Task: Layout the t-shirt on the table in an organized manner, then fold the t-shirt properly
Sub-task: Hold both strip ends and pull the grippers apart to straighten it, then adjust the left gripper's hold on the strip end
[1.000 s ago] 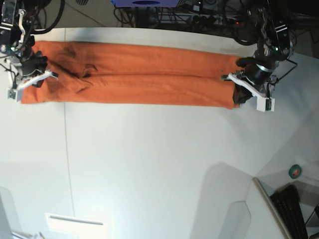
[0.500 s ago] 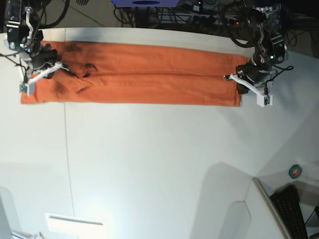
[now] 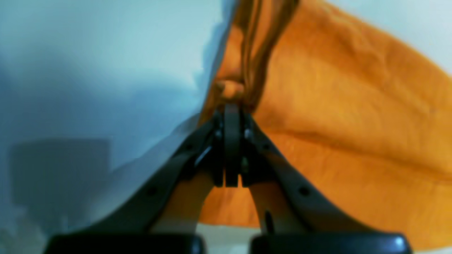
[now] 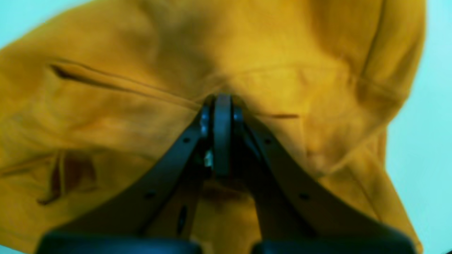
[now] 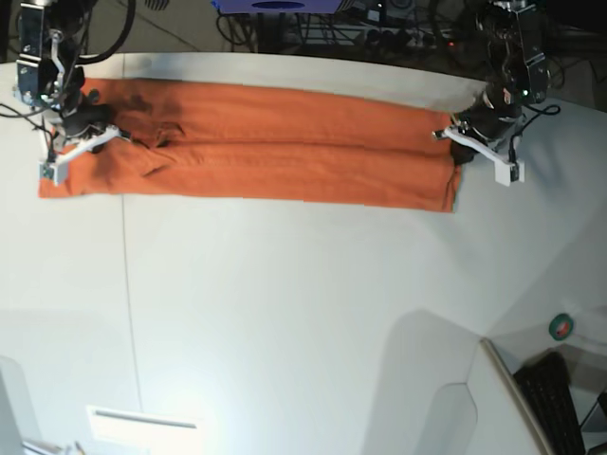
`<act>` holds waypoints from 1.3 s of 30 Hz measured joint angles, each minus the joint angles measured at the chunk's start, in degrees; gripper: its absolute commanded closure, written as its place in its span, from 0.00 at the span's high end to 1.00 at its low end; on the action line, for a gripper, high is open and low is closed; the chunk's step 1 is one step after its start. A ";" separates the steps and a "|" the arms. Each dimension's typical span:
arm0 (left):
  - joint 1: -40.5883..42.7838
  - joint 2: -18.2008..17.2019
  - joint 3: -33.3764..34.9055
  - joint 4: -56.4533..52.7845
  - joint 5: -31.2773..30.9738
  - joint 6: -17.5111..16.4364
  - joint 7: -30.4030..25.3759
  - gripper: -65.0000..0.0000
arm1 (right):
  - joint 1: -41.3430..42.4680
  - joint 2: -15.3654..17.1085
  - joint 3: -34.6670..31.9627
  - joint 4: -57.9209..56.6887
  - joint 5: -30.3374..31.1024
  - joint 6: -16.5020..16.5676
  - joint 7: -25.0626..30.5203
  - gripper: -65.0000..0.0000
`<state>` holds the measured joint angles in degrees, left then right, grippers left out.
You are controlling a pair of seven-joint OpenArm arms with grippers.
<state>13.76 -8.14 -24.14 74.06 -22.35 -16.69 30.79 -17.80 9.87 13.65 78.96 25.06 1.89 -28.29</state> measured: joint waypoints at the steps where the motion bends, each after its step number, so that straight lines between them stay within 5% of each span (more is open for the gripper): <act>1: -2.08 0.02 0.02 -2.10 -0.09 0.02 -0.44 0.00 | 0.66 0.70 -0.02 -1.09 0.26 0.52 -0.33 0.00; 14: -9.51 0.15 0.33 -5.29 0.96 0.26 1.90 0.00 | 11.41 1.29 -0.07 -11.04 0.00 0.46 2.80 0.00; 28: 1.60 -0.04 -0.20 15.61 0.94 0.46 2.34 0.00 | 3.74 2.27 -0.17 9.35 -0.83 0.02 0.33 0.00; 29: 1.44 -0.13 -0.20 15.67 0.85 0.39 2.23 0.07 | 3.17 2.29 -0.17 9.51 -0.90 0.04 -0.02 0.00; 32: 0.22 -0.20 0.11 15.56 1.01 0.42 2.56 0.65 | 2.69 2.32 -0.15 9.49 -1.07 0.02 -0.17 0.00; 34: -1.40 -0.13 0.13 14.08 0.24 0.37 2.27 0.86 | 2.69 2.27 -0.17 9.55 -1.03 0.04 0.11 0.00; 39: -7.98 -1.42 0.70 0.17 -10.58 0.26 2.21 0.89 | 1.75 2.32 -0.28 9.53 -1.11 0.04 -0.20 0.00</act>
<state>5.78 -9.56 -23.44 74.24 -32.93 -16.43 32.99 -16.05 12.19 13.37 88.49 23.94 1.93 -28.49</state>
